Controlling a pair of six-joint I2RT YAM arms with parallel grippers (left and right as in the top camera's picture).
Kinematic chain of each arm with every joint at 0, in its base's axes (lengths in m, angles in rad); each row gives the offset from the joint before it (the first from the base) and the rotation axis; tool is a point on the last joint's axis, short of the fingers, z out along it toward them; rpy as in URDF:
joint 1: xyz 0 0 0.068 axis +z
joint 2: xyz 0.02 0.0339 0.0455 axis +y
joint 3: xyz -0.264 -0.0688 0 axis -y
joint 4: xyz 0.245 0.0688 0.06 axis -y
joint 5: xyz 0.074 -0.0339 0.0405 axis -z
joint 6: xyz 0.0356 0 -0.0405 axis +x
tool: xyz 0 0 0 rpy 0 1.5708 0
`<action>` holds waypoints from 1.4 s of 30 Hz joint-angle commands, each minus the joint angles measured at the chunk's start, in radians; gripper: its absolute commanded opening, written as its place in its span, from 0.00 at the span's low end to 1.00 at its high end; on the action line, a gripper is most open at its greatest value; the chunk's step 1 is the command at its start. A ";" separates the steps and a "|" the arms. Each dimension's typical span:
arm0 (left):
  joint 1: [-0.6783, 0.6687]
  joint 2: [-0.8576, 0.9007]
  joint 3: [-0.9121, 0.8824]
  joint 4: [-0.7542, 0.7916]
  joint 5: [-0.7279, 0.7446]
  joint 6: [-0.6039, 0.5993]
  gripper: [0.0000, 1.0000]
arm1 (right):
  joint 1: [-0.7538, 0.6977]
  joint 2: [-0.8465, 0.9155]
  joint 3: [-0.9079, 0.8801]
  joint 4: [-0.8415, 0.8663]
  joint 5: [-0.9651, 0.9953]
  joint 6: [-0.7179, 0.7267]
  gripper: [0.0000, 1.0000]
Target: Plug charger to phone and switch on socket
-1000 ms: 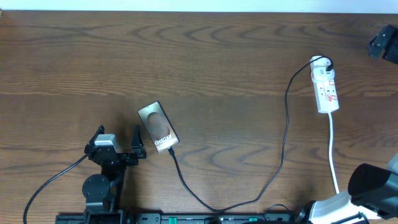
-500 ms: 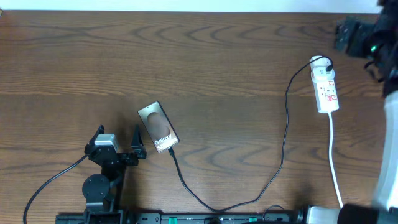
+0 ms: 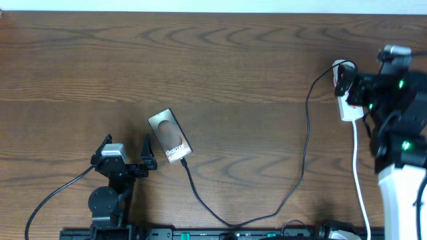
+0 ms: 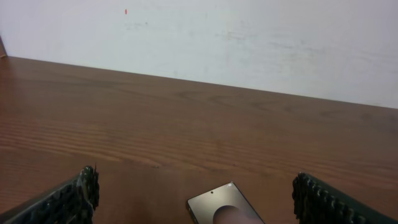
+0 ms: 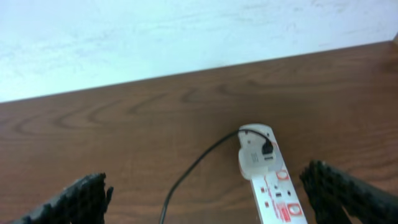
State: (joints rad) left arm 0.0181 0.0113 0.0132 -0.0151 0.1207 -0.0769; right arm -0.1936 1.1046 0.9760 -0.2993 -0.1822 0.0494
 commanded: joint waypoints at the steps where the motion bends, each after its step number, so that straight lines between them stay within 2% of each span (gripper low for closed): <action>1: 0.005 -0.007 -0.008 -0.045 0.014 0.010 0.97 | 0.006 -0.116 -0.153 0.111 0.003 0.044 0.99; 9: 0.005 -0.007 -0.008 -0.045 0.014 0.010 0.98 | 0.006 -0.340 -0.455 0.332 0.009 0.043 0.99; 18: 0.005 -0.007 -0.008 -0.045 0.014 0.010 0.98 | 0.006 -0.579 -0.711 0.428 0.020 0.044 0.99; 28: 0.005 -0.007 -0.008 -0.045 0.014 0.010 0.98 | 0.006 -0.828 -0.969 0.442 0.025 0.044 0.99; 38: 0.005 -0.007 -0.008 -0.045 0.014 0.010 0.98 | 0.012 -0.959 -0.970 0.224 0.101 0.044 0.99; 42: 0.005 -0.007 -0.008 -0.046 0.014 0.010 0.98 | 0.012 -1.003 -0.970 0.228 0.102 0.043 0.99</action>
State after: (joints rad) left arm 0.0181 0.0105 0.0135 -0.0154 0.1207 -0.0769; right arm -0.1902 0.1410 0.0071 -0.0643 -0.1028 0.0830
